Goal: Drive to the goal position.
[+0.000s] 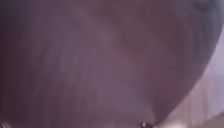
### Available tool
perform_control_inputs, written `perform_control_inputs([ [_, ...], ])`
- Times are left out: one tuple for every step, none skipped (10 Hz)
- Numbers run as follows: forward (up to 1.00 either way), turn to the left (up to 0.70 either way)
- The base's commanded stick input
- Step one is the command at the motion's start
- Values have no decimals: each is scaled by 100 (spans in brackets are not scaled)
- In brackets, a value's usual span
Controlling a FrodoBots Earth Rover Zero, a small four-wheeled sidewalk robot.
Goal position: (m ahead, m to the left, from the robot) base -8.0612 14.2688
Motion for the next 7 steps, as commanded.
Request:
perform_control_inputs([
  [0, 0],
  [0, 0],
  [0, 0],
  [0, 0],
  [18, 0],
  [70, 0],
  [70, 0],
])
